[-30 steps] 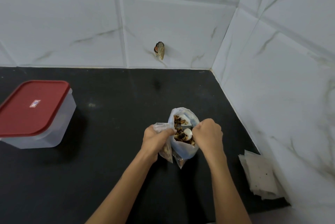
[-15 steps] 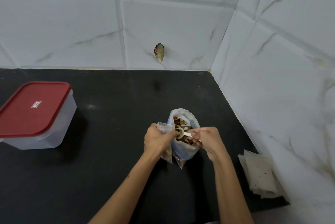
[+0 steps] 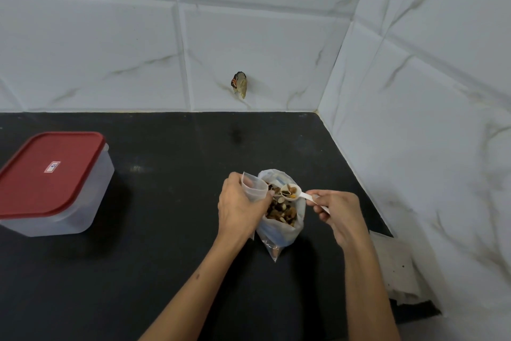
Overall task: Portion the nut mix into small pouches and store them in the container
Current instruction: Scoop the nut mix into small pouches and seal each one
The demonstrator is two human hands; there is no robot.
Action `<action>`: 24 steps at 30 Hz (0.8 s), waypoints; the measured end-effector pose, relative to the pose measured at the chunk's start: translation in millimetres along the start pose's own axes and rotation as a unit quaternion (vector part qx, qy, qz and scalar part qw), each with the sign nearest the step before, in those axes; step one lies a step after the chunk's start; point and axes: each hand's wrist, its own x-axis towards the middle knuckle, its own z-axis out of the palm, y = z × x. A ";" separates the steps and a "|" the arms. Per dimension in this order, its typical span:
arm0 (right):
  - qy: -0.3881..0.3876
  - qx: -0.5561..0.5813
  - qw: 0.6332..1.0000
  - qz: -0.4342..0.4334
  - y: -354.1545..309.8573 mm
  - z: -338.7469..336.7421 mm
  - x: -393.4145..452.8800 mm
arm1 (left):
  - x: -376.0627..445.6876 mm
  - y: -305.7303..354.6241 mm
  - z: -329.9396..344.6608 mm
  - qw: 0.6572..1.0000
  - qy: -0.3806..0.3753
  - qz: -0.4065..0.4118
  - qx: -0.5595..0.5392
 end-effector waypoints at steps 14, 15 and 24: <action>0.090 -0.287 0.932 -0.204 17.5 37.5 0.7 | 16.7 -15.9 4.9 0.989 -0.065 -0.126 -0.049; 0.088 -0.298 0.925 -0.216 18.7 43.3 0.4 | 17.7 -18.1 6.5 0.986 -0.071 -0.136 -0.067; 0.010 -0.277 0.934 -0.228 7.5 53.2 8.1 | 21.0 -22.2 4.7 0.969 -0.109 -0.159 -0.156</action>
